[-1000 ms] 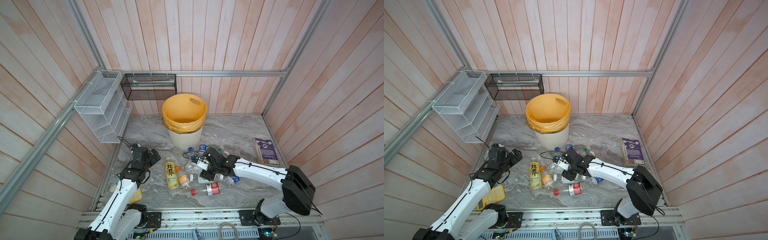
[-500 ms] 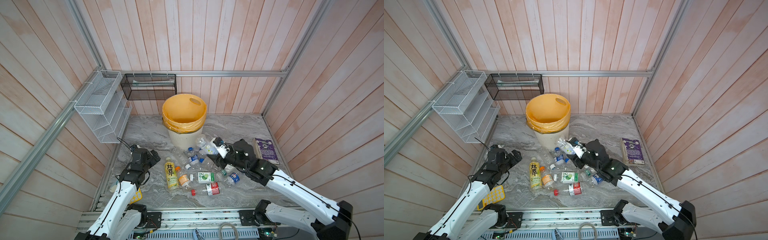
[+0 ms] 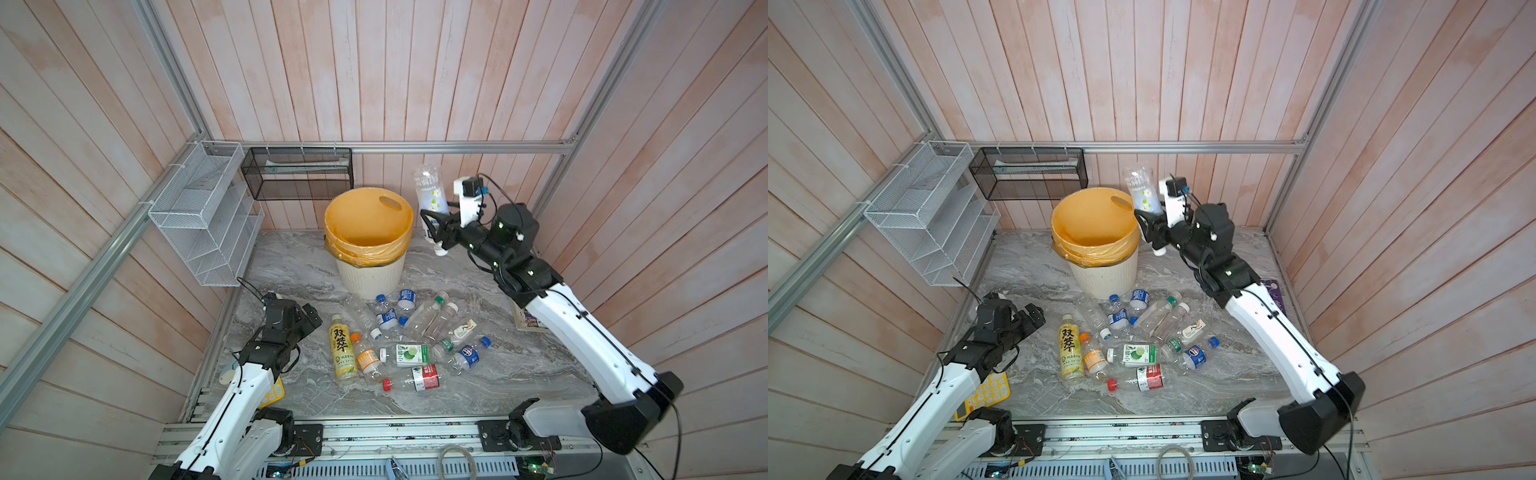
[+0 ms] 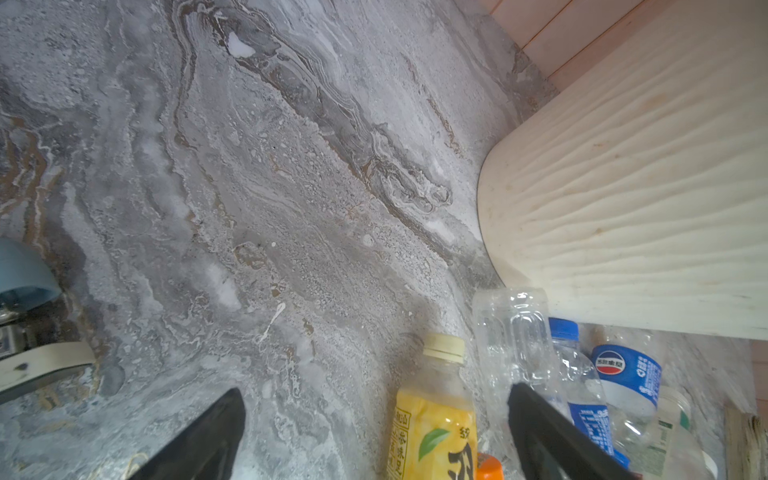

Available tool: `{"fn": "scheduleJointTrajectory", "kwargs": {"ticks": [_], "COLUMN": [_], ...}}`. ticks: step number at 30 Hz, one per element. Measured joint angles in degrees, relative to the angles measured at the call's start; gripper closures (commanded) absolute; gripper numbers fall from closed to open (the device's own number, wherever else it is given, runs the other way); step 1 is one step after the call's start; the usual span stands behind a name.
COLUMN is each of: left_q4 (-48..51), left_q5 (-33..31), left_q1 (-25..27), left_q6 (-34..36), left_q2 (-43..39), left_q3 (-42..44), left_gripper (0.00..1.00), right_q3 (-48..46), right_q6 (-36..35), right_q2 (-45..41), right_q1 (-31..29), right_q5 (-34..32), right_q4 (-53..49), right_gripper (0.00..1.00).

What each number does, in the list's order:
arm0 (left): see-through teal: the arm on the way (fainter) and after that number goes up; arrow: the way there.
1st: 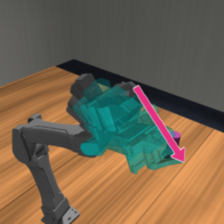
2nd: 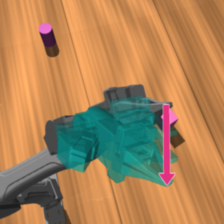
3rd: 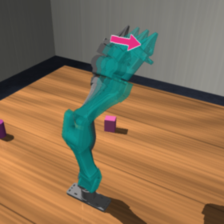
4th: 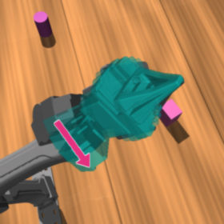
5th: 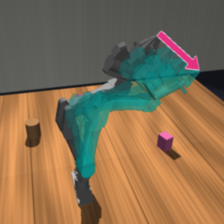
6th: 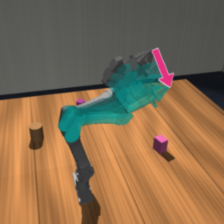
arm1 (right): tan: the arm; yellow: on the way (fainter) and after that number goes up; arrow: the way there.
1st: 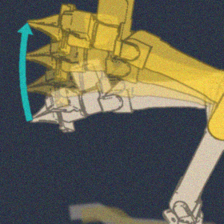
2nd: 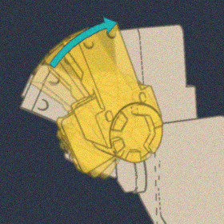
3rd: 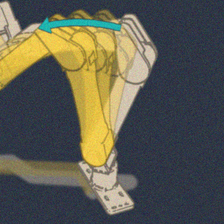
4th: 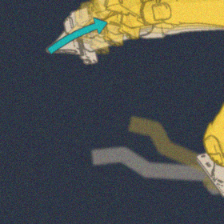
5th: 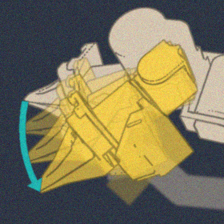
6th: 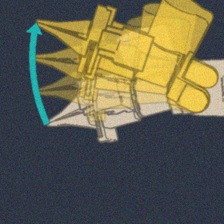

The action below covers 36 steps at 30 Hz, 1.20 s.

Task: Throw the plastic bottles in the bin
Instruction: 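Lift the flower-label bottle with the right gripper over the bin, then release the bottle into the bin and withdraw the right gripper, then grasp the yellow lemon-tea bottle with the left gripper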

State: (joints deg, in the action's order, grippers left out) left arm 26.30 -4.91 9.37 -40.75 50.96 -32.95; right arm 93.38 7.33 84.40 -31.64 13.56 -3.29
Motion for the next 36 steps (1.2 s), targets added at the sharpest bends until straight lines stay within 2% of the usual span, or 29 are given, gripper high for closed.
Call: {"fn": "scheduleJointTrajectory", "kwargs": {"ticks": [1, 3, 4, 7, 11, 18, 22, 25, 32, 36], "left_q4": [0.33, 1.09, 1.44, 2.49, 4.37, 7.45, 9.68, 11.65, 15.1, 14.97], "left_q5": [-0.02, -0.07, -0.11, -0.61, -1.75, -4.48, -5.86, -7.08, -9.29, -10.01], "left_q1": [0.26, 0.74, 0.9, 1.22, 1.86, 6.8, 9.99, 13.92, 25.51, 31.01], "left_q6": [0.02, 0.0, 0.0, 0.0, -0.04, -2.25, -4.28, -6.47, -12.94, -15.54], "left_q2": [0.0, 0.0, 0.02, 0.02, 0.37, -0.9, -2.78, -4.42, -3.74, 1.6], "left_q3": [0.0, 0.0, 0.0, -0.02, -0.28, -0.81, -1.18, -1.36, -1.36, -1.31], "left_gripper": [0.0, 0.0, 0.0, 0.0, 0.0, 0.0, 0.0, 0.0, 0.0, 0.0], "right_q3": [6.56, 18.88, 24.35, 36.81, 37.81, 21.97, 11.74, -0.83, -32.0, -42.42], "right_q6": [0.74, 1.7, 1.9, 1.64, 1.68, 1.86, 1.9, 2.6, 8.52, 11.39], "right_q2": [4.76, 13.66, 17.46, 26.73, 28.79, 16.06, 7.32, -0.15, -13.81, -18.16], "right_q1": [0.04, -0.04, -0.04, -0.02, 0.96, 5.4, 6.51, 8.26, 19.76, 24.63], "right_q5": [2.03, 4.48, 4.98, 5.62, 4.22, 1.2, -0.55, -1.53, -2.19, -2.03], "right_q4": [-1.7, -6.82, -9.44, -17.81, -25.22, -23.74, -18.97, -13.81, -4.7, -3.87], "right_gripper": [0.3, 0.08, 0.02, 0.0, 0.0, 0.0, 0.0, 0.0, 0.0, 0.01]}}
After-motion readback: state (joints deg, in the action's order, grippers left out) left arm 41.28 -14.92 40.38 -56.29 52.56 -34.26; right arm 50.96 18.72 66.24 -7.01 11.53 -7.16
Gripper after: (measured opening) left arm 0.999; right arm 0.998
